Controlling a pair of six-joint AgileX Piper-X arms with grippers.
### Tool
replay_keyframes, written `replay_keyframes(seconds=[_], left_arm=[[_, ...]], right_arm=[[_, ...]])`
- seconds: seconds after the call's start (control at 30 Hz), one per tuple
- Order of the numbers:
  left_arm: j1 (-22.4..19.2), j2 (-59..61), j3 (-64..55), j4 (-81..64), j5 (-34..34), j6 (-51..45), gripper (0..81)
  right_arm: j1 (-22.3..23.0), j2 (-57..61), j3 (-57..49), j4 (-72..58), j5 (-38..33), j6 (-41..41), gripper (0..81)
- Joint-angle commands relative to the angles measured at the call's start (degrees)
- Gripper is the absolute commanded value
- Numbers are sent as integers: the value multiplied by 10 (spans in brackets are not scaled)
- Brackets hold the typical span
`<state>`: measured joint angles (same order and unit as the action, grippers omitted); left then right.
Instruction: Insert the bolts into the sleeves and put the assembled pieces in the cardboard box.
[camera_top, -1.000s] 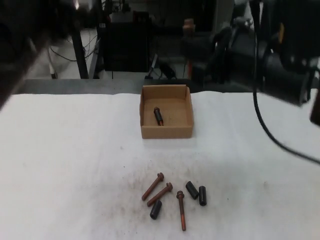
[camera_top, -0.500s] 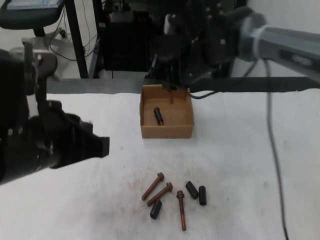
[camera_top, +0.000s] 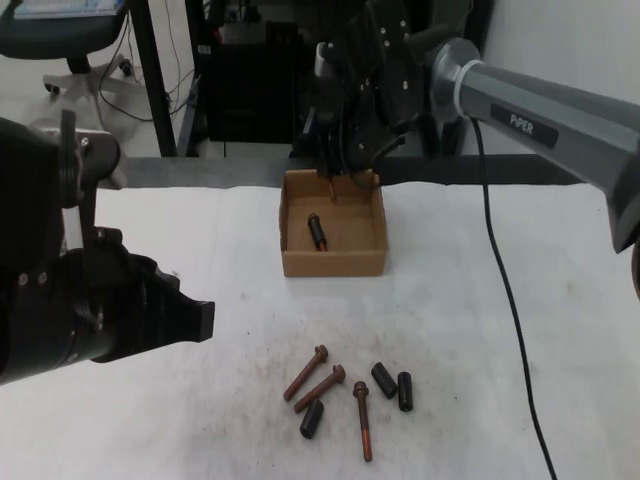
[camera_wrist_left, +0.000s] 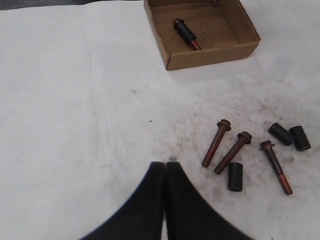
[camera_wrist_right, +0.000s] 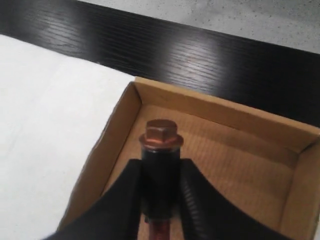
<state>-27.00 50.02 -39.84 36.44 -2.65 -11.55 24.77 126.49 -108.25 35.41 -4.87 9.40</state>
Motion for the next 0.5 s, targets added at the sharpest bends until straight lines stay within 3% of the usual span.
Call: replay_keyframes(seconds=[0.0, 0.07, 0.17, 0.23, 0.33, 0.47], left_arm=[[1, 0, -2, 2, 2, -1, 3], [1, 0, -2, 2, 2, -1, 3], [1, 0, -2, 2, 2, -1, 3], [1, 0, -2, 1, 15, -1, 3], [1, 0, -2, -3, 69, 0, 3], [0, -2, -2, -32, 175, 76, 3]], right_arm=[[-7, -10, -7, 14, -1, -1, 313], [-12, -10, -7, 39, -1, -1, 359], [-18, -12, -7, 77, -1, -1, 335], [-22, -18, -7, 100, 1, 1, 242], [-27, -37, -8, 140, 1, 14, 12], [-34, -90, -6, 185, -41, 14, 8]])
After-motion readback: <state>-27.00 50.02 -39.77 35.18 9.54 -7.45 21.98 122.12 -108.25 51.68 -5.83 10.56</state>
